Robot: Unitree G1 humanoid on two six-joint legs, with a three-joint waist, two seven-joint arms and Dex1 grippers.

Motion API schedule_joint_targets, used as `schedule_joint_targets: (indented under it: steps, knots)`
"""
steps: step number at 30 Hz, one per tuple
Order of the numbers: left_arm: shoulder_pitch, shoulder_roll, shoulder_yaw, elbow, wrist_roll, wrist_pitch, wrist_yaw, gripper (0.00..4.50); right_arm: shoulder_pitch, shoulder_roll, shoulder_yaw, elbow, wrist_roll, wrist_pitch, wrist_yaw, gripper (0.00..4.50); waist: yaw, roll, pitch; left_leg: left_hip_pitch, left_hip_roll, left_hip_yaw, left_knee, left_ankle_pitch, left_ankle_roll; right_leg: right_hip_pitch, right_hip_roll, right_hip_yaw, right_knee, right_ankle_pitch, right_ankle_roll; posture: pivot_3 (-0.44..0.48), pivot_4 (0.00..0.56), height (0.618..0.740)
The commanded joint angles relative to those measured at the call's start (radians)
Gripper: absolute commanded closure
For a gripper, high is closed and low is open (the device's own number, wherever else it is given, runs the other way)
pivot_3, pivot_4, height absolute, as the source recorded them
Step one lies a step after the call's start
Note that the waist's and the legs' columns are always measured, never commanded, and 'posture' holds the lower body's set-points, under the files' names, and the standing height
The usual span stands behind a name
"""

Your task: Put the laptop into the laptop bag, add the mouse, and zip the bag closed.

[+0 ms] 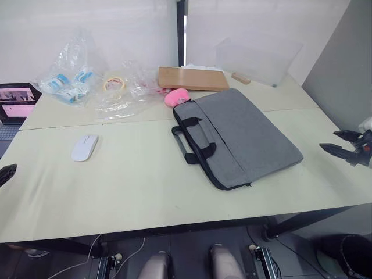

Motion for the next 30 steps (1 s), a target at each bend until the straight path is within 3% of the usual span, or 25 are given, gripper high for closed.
schedule_joint_targets:
  steps: [1, 4, 5, 8, 15, 19, 30]
  knots:
    - [-0.010, 0.041, 0.037, 0.011, -0.016, -0.018, -0.007, 0.00, -0.054, -0.027, -0.007, 0.050, -0.021, -0.069, 0.006, 1.01, 0.000, 0.000, 0.000, 0.000, 0.000, 0.000, 0.000, 0.000, 0.000, 0.000, 0.000, 0.000, 0.000, 0.000, 0.000, 0.000, 0.150, 0.740]
    - [0.006, 0.031, 0.048, -0.010, -0.027, -0.003, -0.007, 0.00, -0.104, -0.012, 0.011, 0.082, -0.030, -0.092, 0.029, 0.07, 0.000, 0.000, 0.000, 0.000, 0.000, 0.000, 0.000, 0.000, 0.000, 0.000, 0.000, 0.000, 0.000, 0.000, 0.000, 0.000, 0.150, 0.740]
    - [0.011, 0.028, 0.055, -0.019, -0.031, 0.003, -0.004, 0.00, -0.125, -0.001, 0.018, 0.082, -0.031, -0.092, 0.033, 0.03, 0.000, 0.000, 0.000, 0.000, 0.000, 0.000, 0.000, 0.000, 0.000, 0.000, 0.000, 0.000, 0.000, 0.000, 0.000, 0.000, 0.150, 0.740]
    - [0.028, 0.014, 0.074, -0.037, -0.043, 0.019, 0.007, 0.00, -0.163, 0.038, 0.039, 0.008, 0.004, -0.032, 0.090, 0.03, -0.008, 0.000, 0.000, 0.000, 0.001, 0.000, 0.000, 0.000, 0.000, 0.000, 0.000, 0.000, 0.000, 0.000, 0.000, 0.000, 0.150, 0.740]
    - [0.077, -0.042, 0.091, -0.111, -0.064, 0.043, 0.037, 0.00, -0.190, 0.213, 0.024, -0.535, 0.311, 0.352, 0.096, 0.03, -0.007, 0.000, 0.000, -0.001, 0.001, -0.002, 0.000, -0.001, -0.002, -0.004, 0.000, 0.000, 0.003, 0.000, 0.000, 0.000, 0.150, 0.740]
    - [0.095, -0.077, 0.097, -0.168, -0.069, 0.061, 0.061, 0.00, -0.188, 0.264, 0.020, -0.714, 0.467, 0.510, 0.089, 0.03, 0.015, -0.003, -0.001, -0.002, 0.002, -0.006, 0.000, -0.003, -0.002, -0.005, 0.000, 0.000, 0.002, 0.001, -0.002, 0.000, 0.150, 0.740]
    - [0.193, -0.138, 0.165, -0.349, -0.113, 0.149, 0.128, 0.00, -0.173, 0.354, 0.127, -0.831, 0.414, 0.414, 0.111, 0.03, 0.029, -0.003, -0.001, -0.001, 0.002, -0.004, 0.000, -0.003, -0.002, -0.006, -0.001, -0.001, 0.001, 0.002, -0.002, 0.000, 0.150, 0.740]
